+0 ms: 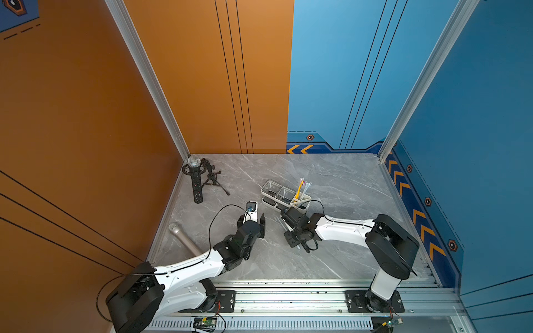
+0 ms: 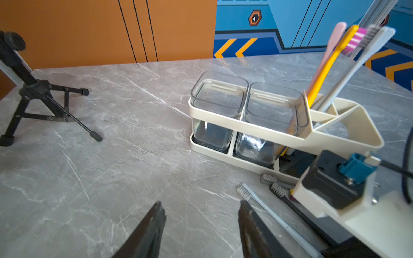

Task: Place the toothbrush into the toothbrush holder
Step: Pick up the toothbrush from the center of the board.

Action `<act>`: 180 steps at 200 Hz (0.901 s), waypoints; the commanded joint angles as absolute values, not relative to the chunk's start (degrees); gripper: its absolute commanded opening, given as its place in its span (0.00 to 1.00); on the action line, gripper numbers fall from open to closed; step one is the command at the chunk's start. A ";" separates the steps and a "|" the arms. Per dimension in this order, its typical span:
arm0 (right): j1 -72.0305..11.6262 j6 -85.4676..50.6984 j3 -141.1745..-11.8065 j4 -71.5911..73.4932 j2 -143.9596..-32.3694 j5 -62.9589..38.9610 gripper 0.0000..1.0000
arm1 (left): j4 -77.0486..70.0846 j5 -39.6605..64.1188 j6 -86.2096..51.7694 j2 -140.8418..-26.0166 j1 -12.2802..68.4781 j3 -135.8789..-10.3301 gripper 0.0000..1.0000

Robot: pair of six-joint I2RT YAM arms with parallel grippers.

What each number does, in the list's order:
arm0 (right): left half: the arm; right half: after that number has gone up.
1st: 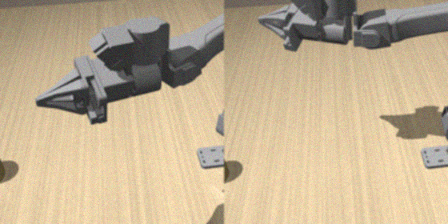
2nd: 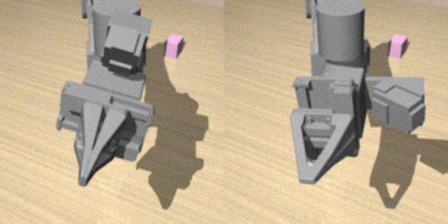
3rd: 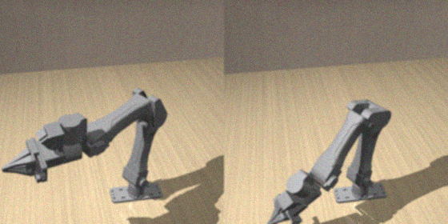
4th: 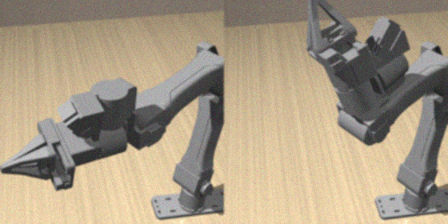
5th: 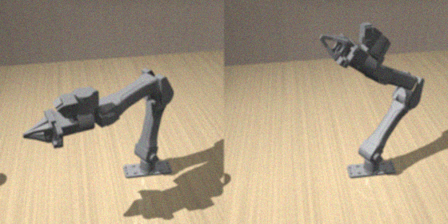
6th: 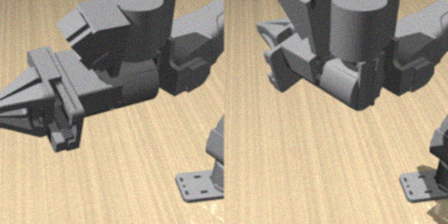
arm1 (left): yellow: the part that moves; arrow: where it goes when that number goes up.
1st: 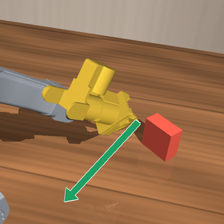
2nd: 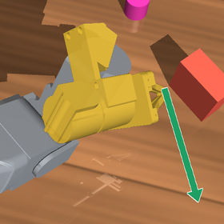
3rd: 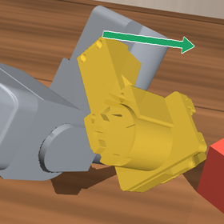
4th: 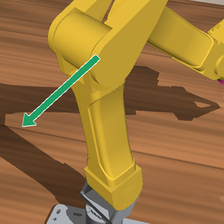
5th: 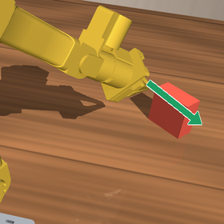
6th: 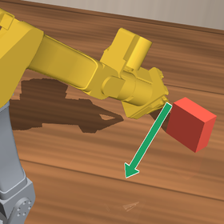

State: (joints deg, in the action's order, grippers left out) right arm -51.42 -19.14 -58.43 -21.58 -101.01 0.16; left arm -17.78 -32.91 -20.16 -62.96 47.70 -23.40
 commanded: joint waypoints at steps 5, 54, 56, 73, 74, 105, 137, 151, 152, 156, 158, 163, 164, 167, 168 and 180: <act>-51.81 -20.47 -57.74 -23.39 -97.29 -0.10 0.00 | -9.46 -25.52 -26.58 -62.48 47.19 -27.87 0.58; -52.76 -21.58 -57.91 -23.42 -90.74 0.17 0.00 | -6.34 -10.92 -32.45 -65.30 45.08 -31.93 0.59; -52.81 -21.61 -57.92 -23.39 -90.49 0.13 0.00 | -6.24 -10.73 -32.50 -65.48 44.95 -32.04 0.59; -53.29 -21.88 -57.82 -23.43 -88.79 0.31 0.00 | -6.05 -9.35 -32.94 -66.82 44.74 -33.07 0.61; -53.32 -21.93 -57.83 -23.45 -88.65 0.29 0.00 | -6.06 -9.33 -33.00 -66.90 44.74 -33.06 0.61; -54.29 -22.09 -57.66 -23.41 -86.53 0.18 0.00 | -6.10 -7.78 -33.73 -69.35 44.43 -35.30 0.64; -54.37 -22.32 -57.14 -23.34 -85.18 1.09 0.00 | -6.49 -7.69 -33.20 -73.84 43.75 -37.91 0.64; -54.55 -22.32 -56.91 -23.00 -84.53 1.20 0.00 | -8.06 -6.06 -34.01 -75.56 43.10 -38.60 0.64; -54.61 -22.37 -56.89 -23.01 -84.49 1.17 0.00 | -8.12 -5.89 -34.10 -75.66 43.04 -38.59 0.64; -54.66 -22.41 -56.79 -22.89 -84.27 1.36 0.00 | -8.48 -5.41 -34.40 -76.11 42.84 -38.73 0.64; -54.67 -22.48 -56.69 -22.86 -84.17 1.50 0.00 | -8.65 -5.20 -34.62 -76.35 42.75 -38.82 0.64; -54.75 -22.66 -56.60 -22.74 -83.85 1.78 0.00 | -8.82 -4.75 -35.08 -76.88 42.52 -39.13 0.64; -54.75 -22.67 -56.56 -22.71 -83.76 1.77 0.00 | -8.85 -4.66 -35.12 -76.94 42.49 -39.17 0.64; -54.83 -22.75 -56.40 -22.59 -83.50 1.88 0.00 | -8.97 -4.37 -35.37 -77.25 42.41 -39.35 0.64; -54.84 -22.80 -56.41 -22.55 -83.45 1.95 0.00 | -9.01 -4.30 -35.44 -77.34 42.39 -39.41 0.64; -55.02 -23.09 -55.83 -21.98 -82.45 2.21 0.00 | -9.36 -3.84 -36.20 -78.35 42.02 -39.98 0.63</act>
State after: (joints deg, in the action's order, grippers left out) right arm -54.26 -21.67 -57.14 -22.00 -85.06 0.32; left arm -8.27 -6.87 -34.17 -76.55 43.11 -38.09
